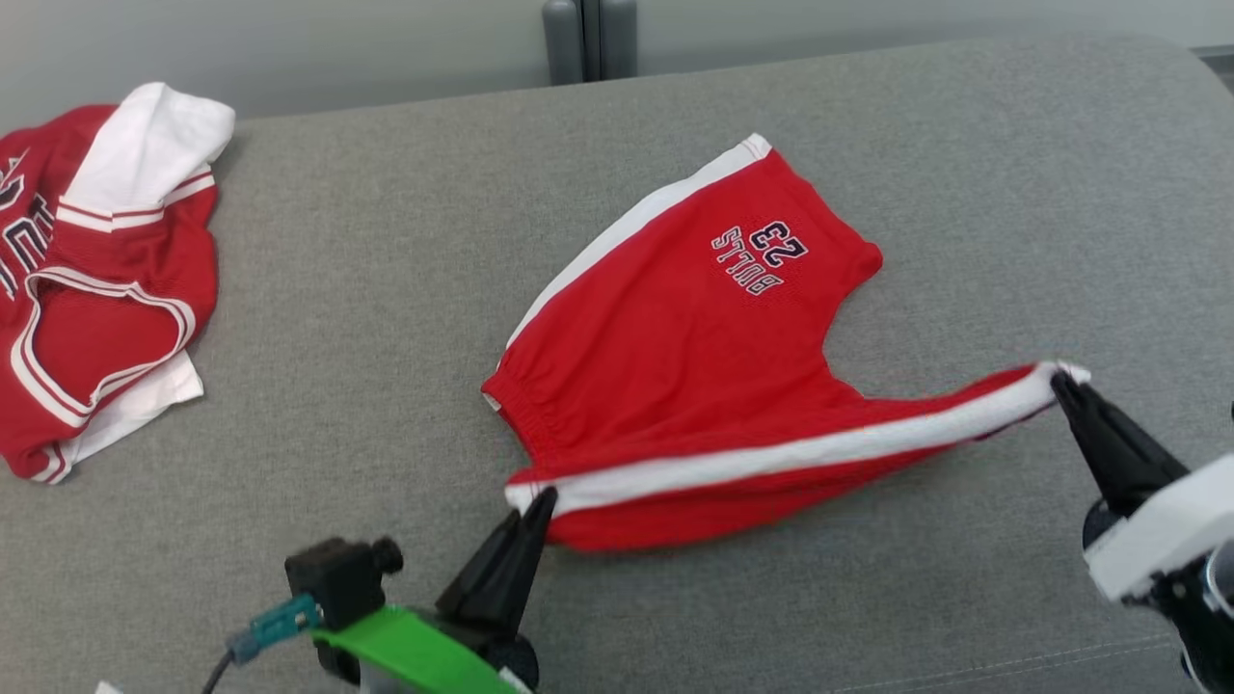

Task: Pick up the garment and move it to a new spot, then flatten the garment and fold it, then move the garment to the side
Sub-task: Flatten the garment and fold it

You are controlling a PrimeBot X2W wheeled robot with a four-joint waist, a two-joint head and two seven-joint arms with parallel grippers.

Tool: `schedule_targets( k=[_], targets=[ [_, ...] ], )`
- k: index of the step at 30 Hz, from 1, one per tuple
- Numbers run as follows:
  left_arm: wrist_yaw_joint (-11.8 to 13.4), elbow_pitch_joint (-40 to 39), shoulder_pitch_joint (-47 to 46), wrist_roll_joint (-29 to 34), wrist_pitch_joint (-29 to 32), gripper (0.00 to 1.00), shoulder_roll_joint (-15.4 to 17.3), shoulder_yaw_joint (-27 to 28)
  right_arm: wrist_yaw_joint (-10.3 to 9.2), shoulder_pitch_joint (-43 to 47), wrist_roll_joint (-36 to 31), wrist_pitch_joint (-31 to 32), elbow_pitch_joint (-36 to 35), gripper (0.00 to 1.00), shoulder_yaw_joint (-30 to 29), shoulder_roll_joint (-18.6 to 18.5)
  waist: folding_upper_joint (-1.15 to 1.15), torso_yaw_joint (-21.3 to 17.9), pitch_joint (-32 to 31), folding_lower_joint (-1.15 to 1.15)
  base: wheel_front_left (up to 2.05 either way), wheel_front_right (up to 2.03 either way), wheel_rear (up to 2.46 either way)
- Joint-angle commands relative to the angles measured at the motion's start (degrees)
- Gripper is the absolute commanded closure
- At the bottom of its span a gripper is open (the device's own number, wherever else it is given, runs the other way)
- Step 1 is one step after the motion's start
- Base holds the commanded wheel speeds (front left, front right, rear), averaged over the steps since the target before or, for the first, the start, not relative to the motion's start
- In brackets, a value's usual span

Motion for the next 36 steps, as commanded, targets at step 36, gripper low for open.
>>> schedule_targets(
  k=[36],
  targets=[
    [-6.3,19.9,-29.5,-4.5,3.8,1.00,-15.9,3.3,-0.05,-52.2,-16.2,4.8,35.9,1.00,4.0,-4.3,0.00,15.0,21.7,0.01,0.00,0.00,0.00]
  ],
)
